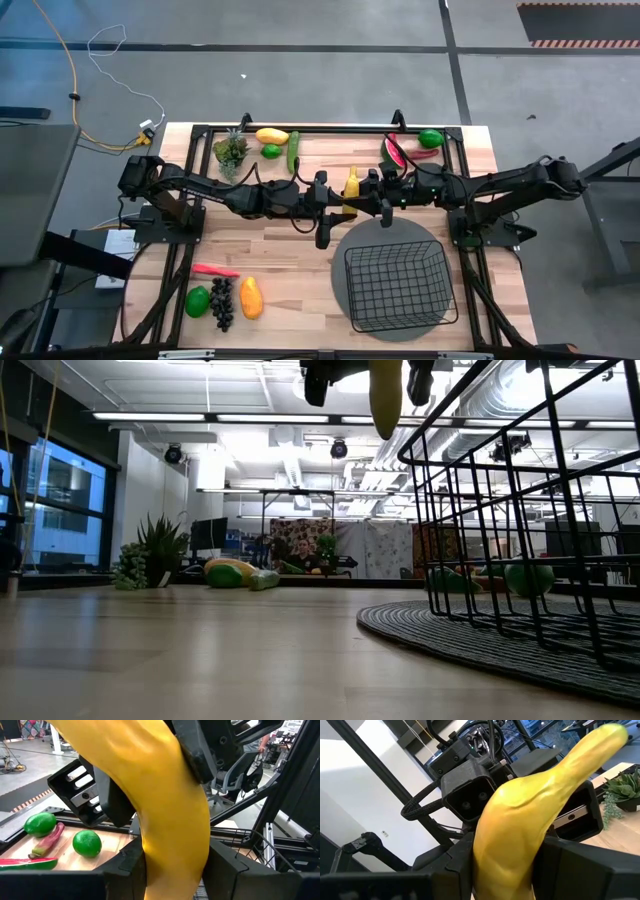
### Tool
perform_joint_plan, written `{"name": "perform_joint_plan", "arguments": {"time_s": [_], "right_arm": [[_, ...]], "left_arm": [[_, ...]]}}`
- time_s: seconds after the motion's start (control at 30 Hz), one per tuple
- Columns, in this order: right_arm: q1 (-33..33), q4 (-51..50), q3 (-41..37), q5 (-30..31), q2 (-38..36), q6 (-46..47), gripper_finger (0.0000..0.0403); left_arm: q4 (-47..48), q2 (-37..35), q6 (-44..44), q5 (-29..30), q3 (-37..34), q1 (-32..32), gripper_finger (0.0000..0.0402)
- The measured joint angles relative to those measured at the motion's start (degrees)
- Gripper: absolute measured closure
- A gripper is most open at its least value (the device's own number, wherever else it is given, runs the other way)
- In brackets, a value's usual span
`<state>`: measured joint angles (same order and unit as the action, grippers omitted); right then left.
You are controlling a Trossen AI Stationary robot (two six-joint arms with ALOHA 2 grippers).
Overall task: Build produce basket
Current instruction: Put the yellow banana into the black basket
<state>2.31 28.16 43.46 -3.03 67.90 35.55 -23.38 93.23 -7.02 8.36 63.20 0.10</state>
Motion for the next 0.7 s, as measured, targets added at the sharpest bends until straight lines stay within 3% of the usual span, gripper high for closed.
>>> {"name": "perform_joint_plan", "arguments": {"time_s": [0.17, 0.47, 0.7], "right_arm": [[0.0, 0.0, 0.0, 0.0, 0.0, -0.2, 0.0279], [0.0, -0.1, 0.0, 0.0, 0.0, -1.3, 0.0279], [-0.4, -0.1, 0.0, -0.2, -0.1, -2.6, 0.0279]], "left_arm": [[0.0, 0.0, -0.6, -0.2, 0.0, 0.3, 0.0253], [0.2, -0.2, -4.3, -4.7, 0.0, 1.8, 0.0171], [8.1, -4.5, -4.1, -5.4, 0.0, 2.2, 0.0122]]}}
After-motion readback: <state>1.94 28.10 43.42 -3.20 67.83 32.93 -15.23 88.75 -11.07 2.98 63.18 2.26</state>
